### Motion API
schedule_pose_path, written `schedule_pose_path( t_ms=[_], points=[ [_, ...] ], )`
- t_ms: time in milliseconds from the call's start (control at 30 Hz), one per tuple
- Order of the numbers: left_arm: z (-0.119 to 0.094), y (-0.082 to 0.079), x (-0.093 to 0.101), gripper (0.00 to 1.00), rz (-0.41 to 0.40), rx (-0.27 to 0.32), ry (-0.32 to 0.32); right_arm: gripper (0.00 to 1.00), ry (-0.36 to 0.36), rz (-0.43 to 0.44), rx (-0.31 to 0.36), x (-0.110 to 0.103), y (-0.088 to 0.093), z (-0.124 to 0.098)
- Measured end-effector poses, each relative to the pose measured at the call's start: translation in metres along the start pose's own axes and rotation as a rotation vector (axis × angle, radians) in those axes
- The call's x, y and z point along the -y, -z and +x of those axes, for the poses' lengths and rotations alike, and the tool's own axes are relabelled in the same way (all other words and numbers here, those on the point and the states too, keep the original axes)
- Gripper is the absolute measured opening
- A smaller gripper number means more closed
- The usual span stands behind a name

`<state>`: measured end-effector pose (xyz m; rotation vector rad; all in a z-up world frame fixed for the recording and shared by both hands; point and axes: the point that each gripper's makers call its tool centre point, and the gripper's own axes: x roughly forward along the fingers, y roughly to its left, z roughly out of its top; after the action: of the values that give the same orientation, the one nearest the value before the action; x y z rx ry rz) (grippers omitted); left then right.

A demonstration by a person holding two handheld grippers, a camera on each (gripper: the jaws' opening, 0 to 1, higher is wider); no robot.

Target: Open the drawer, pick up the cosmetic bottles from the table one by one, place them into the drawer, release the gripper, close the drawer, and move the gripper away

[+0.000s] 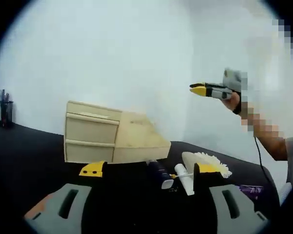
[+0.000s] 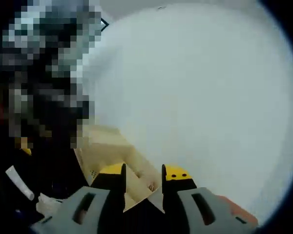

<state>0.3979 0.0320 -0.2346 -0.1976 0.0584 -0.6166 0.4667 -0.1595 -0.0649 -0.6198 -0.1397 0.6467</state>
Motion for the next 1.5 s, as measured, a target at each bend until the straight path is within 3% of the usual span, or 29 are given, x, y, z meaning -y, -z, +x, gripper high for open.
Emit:
schedule_pose_path(
  t_ms=[300, 433, 600, 800, 1067, 1200, 1333, 1400, 1500],
  points=[
    [-0.005, 0.001, 0.013, 0.65, 0.007, 0.011, 0.023, 0.27, -0.061, -0.006, -0.023, -0.052, 0.012, -0.048],
    [-0.005, 0.004, 0.013, 0.65, 0.016, 0.002, 0.024, 0.30, -0.107, 0.045, -0.043, -0.086, 0.038, -0.059],
    [-0.005, 0.007, 0.011, 0.65, 0.024, -0.007, 0.016, 0.30, -0.138, 0.128, -0.048, -0.108, 0.070, -0.063],
    [-0.005, 0.006, 0.010, 0.65, 0.030, -0.008, 0.008, 0.29, -0.142, 0.160, 0.002, -0.132, 0.086, -0.061],
    [-0.005, 0.010, 0.009, 0.64, 0.042, -0.020, -0.008, 0.27, -0.191, 0.013, -0.034, -0.174, 0.101, -0.064],
    [-0.004, 0.014, 0.006, 0.64, 0.042, -0.033, -0.014, 0.28, -0.223, -0.010, -0.067, -0.186, 0.112, -0.060],
    [-0.002, 0.016, 0.007, 0.64, 0.045, -0.040, -0.013, 0.27, -0.245, 0.001, -0.058, -0.193, 0.111, -0.060],
    [-0.002, 0.016, 0.009, 0.64, 0.045, -0.039, -0.006, 0.28, -0.238, -0.081, -0.088, -0.199, 0.118, -0.057],
    [-0.001, 0.014, 0.009, 0.64, 0.046, -0.038, -0.003, 0.28, -0.246, -0.057, -0.100, -0.208, 0.122, -0.051]
  ],
)
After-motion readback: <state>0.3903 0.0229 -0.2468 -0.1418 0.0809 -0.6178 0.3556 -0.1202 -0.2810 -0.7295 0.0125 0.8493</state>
